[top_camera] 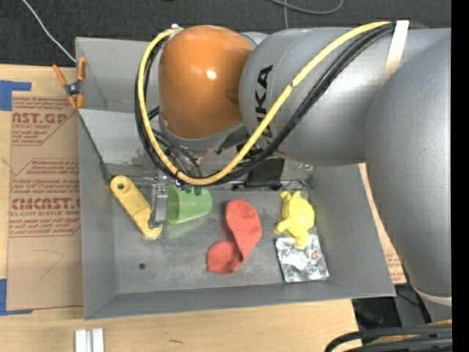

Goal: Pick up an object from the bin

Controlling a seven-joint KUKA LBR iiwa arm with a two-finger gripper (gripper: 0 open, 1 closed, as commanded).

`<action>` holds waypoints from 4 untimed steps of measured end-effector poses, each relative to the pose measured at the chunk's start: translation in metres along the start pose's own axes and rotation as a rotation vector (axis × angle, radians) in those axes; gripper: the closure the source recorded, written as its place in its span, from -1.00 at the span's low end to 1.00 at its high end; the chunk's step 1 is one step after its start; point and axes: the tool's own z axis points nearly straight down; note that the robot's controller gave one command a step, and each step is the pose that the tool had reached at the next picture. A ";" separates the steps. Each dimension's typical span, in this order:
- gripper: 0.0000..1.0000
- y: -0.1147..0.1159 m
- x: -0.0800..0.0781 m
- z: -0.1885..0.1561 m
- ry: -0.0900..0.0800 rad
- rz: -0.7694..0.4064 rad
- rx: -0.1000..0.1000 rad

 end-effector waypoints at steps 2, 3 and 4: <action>-1.00 0.013 -0.019 0.080 0.001 0.175 -0.001; -1.00 0.017 -0.024 0.123 0.004 0.516 0.000; -1.00 0.022 -0.025 0.159 0.001 0.239 -0.001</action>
Offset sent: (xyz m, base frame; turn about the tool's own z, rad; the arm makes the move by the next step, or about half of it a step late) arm 0.0195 0.0127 -0.0682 0.1763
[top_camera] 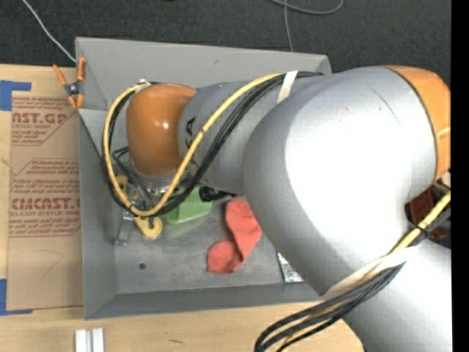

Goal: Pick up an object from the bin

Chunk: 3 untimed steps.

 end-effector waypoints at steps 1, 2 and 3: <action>1.00 -0.003 0.004 0.000 0.003 0.428 0.000; 1.00 -0.003 0.004 0.000 0.003 0.428 0.000; 1.00 -0.004 0.005 -0.004 0.006 0.428 0.003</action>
Offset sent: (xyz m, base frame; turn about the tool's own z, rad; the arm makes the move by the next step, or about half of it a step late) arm 0.0000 0.0000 0.0000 0.0000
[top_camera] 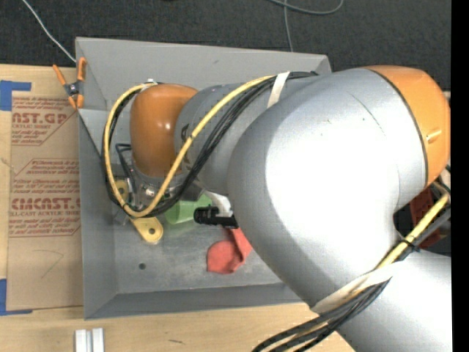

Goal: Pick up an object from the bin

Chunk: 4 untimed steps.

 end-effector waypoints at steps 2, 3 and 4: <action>1.00 0.000 0.000 -0.023 0.000 -0.001 0.000; 1.00 -0.001 0.001 -0.048 0.002 -0.002 0.003; 1.00 0.001 0.000 -0.064 -0.001 -0.001 -0.003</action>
Offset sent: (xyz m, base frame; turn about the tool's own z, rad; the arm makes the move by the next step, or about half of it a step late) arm 0.0000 0.0002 0.0773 0.0000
